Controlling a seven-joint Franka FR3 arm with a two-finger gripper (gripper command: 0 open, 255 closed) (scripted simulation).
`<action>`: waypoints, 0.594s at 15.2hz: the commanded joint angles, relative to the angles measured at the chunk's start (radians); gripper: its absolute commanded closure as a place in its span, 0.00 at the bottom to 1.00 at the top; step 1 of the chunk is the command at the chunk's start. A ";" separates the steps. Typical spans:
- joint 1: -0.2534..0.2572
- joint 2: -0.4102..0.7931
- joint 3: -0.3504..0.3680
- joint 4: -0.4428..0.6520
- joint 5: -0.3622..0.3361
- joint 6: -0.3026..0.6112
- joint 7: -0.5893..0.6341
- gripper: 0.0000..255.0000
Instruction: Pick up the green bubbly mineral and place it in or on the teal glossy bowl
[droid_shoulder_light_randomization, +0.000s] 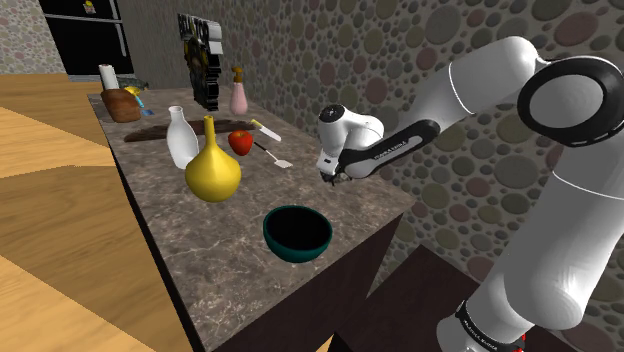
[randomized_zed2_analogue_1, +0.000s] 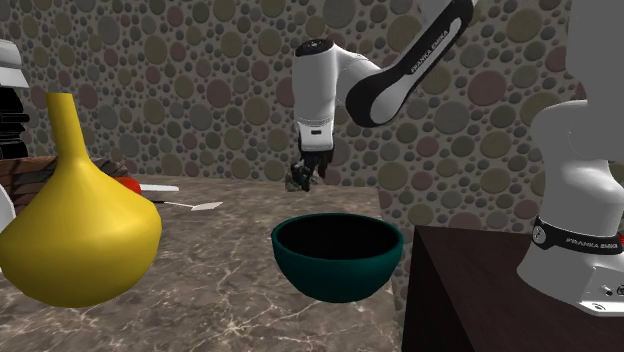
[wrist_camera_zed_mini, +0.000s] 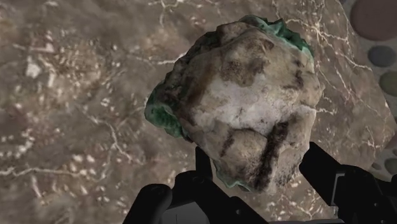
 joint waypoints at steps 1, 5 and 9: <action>0.001 -0.017 0.003 0.009 0.013 -0.023 -0.018 1.00; 0.003 -0.050 0.007 0.023 0.034 -0.063 -0.049 1.00; 0.005 -0.080 0.010 0.040 0.054 -0.104 -0.080 1.00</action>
